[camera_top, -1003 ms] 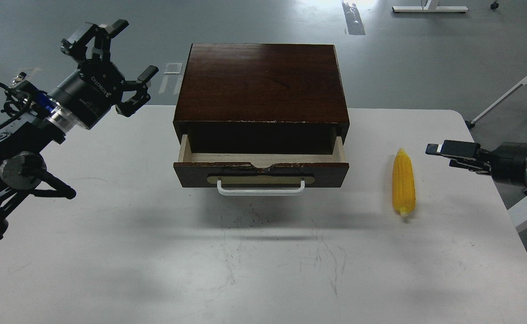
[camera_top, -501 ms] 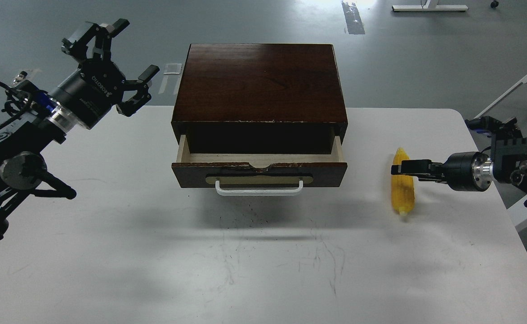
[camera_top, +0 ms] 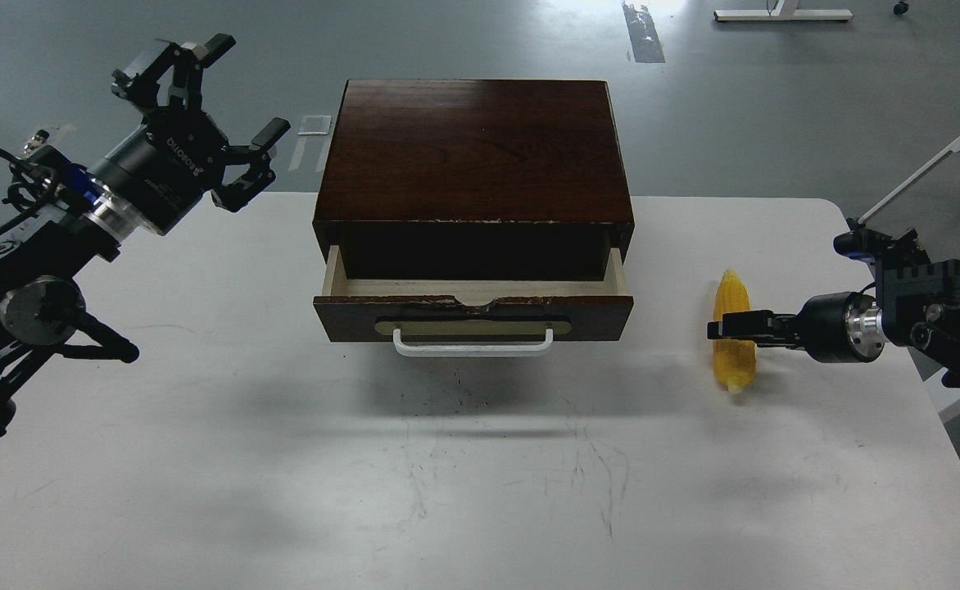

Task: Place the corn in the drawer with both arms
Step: 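Lift the corn cob and carry it over the open drawer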

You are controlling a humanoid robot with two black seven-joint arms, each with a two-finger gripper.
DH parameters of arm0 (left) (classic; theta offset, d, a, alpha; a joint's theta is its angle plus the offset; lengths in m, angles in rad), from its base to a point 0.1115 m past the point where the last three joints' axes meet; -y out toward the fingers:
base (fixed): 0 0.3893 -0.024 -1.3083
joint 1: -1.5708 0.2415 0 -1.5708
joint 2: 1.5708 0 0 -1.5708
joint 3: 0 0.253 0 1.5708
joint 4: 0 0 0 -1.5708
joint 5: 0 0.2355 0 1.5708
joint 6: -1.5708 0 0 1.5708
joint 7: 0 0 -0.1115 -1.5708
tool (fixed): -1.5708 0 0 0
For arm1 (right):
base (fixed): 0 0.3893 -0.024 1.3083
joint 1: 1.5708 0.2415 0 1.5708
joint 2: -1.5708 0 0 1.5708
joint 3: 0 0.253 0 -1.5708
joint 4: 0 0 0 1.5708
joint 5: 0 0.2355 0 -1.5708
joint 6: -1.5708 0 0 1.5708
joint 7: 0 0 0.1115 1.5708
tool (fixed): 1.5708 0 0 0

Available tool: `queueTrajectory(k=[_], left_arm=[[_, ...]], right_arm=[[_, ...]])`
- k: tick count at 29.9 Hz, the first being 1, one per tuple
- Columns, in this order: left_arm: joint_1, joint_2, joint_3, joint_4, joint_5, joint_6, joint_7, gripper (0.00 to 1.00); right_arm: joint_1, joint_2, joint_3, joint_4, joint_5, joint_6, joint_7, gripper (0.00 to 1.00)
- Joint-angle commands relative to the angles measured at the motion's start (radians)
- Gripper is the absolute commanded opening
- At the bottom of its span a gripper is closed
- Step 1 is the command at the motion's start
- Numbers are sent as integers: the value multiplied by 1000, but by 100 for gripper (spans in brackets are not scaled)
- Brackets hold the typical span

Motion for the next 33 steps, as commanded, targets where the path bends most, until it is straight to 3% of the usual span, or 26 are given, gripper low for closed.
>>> queueTrajectory(k=[1, 8, 15, 24, 29, 33], left_arm=[[0, 0, 0, 0, -2, 0, 0, 99], [0, 0, 0, 0, 1, 0, -2, 99], [0, 2, -2, 0, -2, 0, -2, 99], [0, 3, -2, 0, 1, 0, -2, 99], [0, 5, -9, -1, 1, -1, -2, 99], [0, 14, -17, -5, 1, 0, -2, 99]], right_arm=[[2, 2, -8, 2, 1, 1, 0, 45], [5, -3, -6, 12, 5, 1, 0, 11], [112, -77, 3, 102, 10, -1, 0, 10], [515, -219, -5, 375, 7, 0, 0, 11], [676, -189, -49, 455, -4, 1, 0, 11], [828, -68, -172, 530, -83, -4, 0, 11]])
